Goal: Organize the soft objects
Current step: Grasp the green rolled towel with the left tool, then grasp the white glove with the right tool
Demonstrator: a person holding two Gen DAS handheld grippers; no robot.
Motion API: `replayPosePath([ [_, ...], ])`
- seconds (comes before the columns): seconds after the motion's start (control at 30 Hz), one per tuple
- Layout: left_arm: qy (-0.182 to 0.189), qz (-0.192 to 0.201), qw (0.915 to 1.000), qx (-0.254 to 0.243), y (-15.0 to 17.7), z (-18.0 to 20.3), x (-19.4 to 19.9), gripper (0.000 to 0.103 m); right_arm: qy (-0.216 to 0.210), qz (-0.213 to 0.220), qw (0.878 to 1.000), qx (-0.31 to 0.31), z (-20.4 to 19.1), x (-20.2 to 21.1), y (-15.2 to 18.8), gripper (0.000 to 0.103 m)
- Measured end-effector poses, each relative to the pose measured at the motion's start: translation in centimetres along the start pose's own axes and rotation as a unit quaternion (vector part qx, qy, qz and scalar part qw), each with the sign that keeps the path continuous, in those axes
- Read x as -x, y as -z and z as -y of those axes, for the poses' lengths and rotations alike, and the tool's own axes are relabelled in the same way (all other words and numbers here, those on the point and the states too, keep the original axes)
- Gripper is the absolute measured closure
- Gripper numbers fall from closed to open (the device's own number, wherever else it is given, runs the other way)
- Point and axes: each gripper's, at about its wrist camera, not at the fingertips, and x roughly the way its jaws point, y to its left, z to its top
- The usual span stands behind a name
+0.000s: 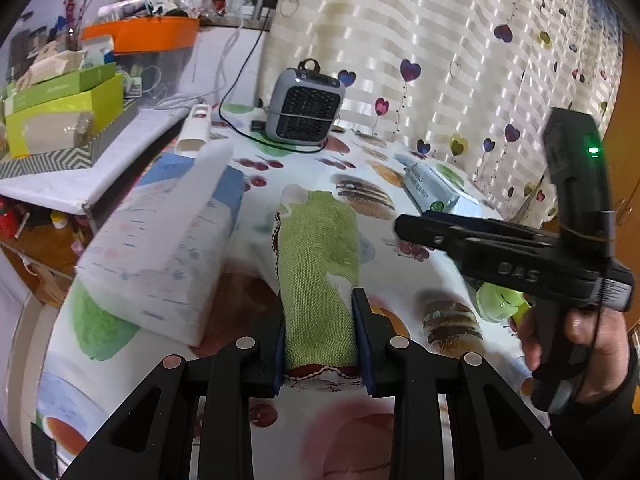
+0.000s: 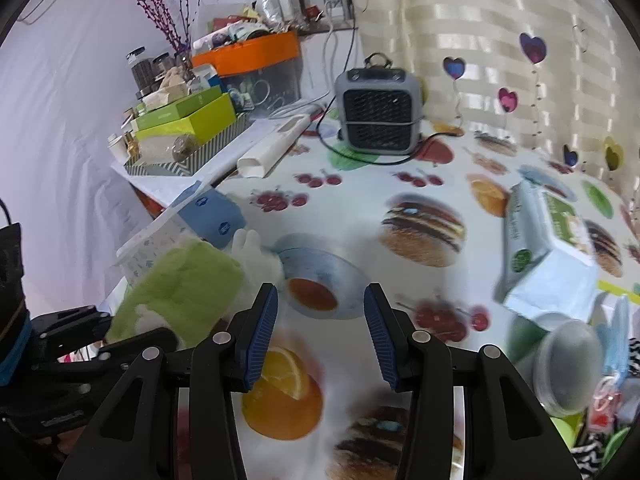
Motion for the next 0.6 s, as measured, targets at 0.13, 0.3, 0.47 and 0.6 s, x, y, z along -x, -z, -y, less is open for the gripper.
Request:
replayPosePath([
  [0.13, 0.003, 0.008, 0.9999, 0.007, 0.4, -0.7, 1.2, 0.076, -0.012, -0.006, 1.0, 0.001, -0.8, -1.0, -0.1, 0.057],
  [0.3, -0.012, 0.02, 0.9995, 0.022, 0.3, -2.1, 2.1, 0.076, -0.03, -0.02, 0.999, 0.007, -1.8, -2.4, 0.1, 0.057],
  [0.47, -0.017, 0.025, 0.999, 0.033, 0.3, -3.0, 2.5, 0.076, -0.053, -0.038, 0.998, 0.012, -2.6, -4.5, 0.1, 0.057],
  [0.6, -0.021, 0.026, 0.9987, 0.039, 0.3, -3.5, 2.6, 0.076, -0.062, -0.05, 0.997, 0.011, -3.0, -5.9, 0.2, 0.057],
])
